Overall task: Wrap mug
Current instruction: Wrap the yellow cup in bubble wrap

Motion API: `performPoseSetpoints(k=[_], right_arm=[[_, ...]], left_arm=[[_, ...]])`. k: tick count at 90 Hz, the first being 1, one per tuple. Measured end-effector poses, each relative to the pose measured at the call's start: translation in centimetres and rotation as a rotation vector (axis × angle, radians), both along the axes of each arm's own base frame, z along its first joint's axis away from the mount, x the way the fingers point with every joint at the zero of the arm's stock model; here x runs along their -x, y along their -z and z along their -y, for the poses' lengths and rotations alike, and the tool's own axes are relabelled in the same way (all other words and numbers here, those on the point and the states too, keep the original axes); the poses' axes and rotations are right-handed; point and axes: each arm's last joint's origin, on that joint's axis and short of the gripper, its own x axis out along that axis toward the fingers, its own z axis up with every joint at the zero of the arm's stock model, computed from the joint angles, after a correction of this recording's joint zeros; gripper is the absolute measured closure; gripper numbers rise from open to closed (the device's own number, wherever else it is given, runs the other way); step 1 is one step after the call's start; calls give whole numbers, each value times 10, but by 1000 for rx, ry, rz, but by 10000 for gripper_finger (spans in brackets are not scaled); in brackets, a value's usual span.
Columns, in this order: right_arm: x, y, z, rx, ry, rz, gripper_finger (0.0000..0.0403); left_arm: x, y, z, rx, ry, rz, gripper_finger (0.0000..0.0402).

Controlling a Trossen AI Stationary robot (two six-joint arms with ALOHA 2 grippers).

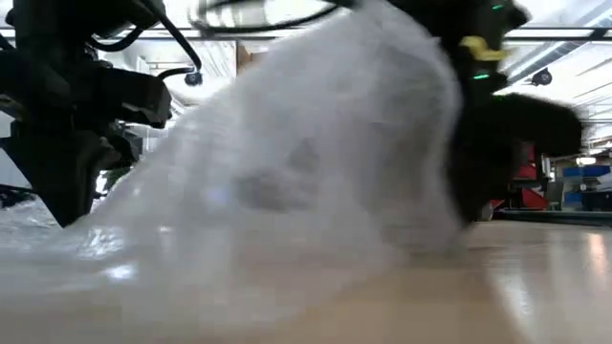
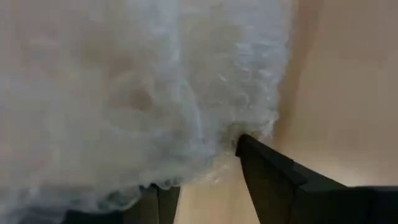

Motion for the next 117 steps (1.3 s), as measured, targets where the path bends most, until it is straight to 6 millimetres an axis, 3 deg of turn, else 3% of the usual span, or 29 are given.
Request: performPoseSetpoints(k=[22, 36, 46, 63, 76, 86, 97, 107, 117], right_arm=[[71, -5, 2, 76, 152, -166, 288], [103, -30, 7, 118, 276, -210, 300], [114, -56, 11, 95, 362, -164, 308], [115, -110, 12, -60, 424, 67, 318], [118, -133, 18, -40, 432, 266, 318], [118, -132, 21, 28, 413, 349, 301], [128, -114, 27, 158, 385, 254, 266], [142, -90, 34, 230, 413, 166, 238], [146, -70, 33, 196, 403, 174, 221]], left_arm=[[0, 0, 0, -1, 4, -2, 402], [2, 1, -1, -12, 6, -25, 402], [4, 1, -2, -20, 6, -44, 402], [7, 0, -3, -13, 0, -71, 402], [3, -18, 0, 32, -8, -21, 402], [-5, -41, 3, 49, -3, 85, 402], [-18, -56, 7, 39, 13, 270, 402], [-32, -47, 13, 66, 54, 410, 402], [-41, -28, 16, 63, 61, 412, 402]])
